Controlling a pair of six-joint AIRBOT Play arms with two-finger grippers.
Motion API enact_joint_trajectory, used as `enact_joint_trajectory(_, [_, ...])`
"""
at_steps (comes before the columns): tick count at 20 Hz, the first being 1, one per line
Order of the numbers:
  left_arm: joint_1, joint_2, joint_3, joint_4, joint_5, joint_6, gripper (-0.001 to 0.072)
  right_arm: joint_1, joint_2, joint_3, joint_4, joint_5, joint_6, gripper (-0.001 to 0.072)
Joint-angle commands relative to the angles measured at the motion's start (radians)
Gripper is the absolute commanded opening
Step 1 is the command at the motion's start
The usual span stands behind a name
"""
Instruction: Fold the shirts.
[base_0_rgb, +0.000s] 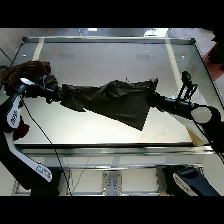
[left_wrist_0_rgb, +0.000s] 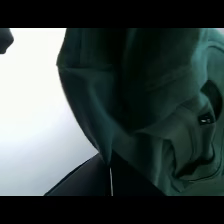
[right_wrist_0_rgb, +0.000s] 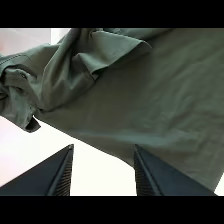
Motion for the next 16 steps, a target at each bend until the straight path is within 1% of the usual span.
enact_joint_trajectory(1, [-0.005, 0.0, 0.011, -0.088, -0.012, 0.034, 0.001, 0.001, 0.003, -0.021, -0.072, 0.132, 0.119, 0.0381])
enact_joint_trajectory(3, [-0.005, 0.0, 0.043, -0.1, -0.032, 0.034, 0.001, 0.0, 0.003, -0.102, -0.134, 0.204, 0.272, 0.0384])
enact_joint_trajectory(4, [-0.005, 0.0, 0.063, -0.1, -0.051, 0.034, 0.0011, 0.0, 0.003, -0.161, -0.121, 0.21, 0.328, 0.0384])
enact_joint_trajectory(5, [-0.005, 0.0, 0.086, -0.1, -0.072, 0.034, 0.001, 0.0, 0.003, -0.222, -0.082, 0.196, 0.36, 0.0384])
enact_joint_trajectory(7, [-0.005, 0.0, 0.122, -0.1, -0.107, 0.034, 0.001, 0.001, 0.003, -0.346, 0.06, 0.073, 0.358, 0.0384])
enact_joint_trajectory(9, [-0.006, 0.0, 0.148, -0.1, -0.137, 0.034, 0.001, 0.001, 0.003, -0.438, 0.152, -0.04, 0.36, 0.0388])
enact_joint_trajectory(10, [-0.005, 0.0, 0.156, -0.099, -0.144, 0.034, 0.001, 0.001, 0.003, -0.476, 0.204, -0.077, 0.364, 0.0396])
enact_joint_trajectory(11, [-0.005, 0.0, 0.16, -0.099, -0.145, 0.035, 0.001, 0.001, 0.003, -0.514, 0.268, -0.138, 0.363, 0.0445])
enact_joint_trajectory(14, [-0.006, 0.0, 0.161, -0.1, -0.144, 0.034, 0.001, 0.002, 0.003, -0.597, 0.448, -0.307, 0.35, 0.0446])
enact_joint_trajectory(16, [-0.006, 0.0, 0.161, -0.1, -0.144, 0.034, 0.001, 0.01, 0.003, -0.623, 0.479, -0.351, 0.351, 0.0445])
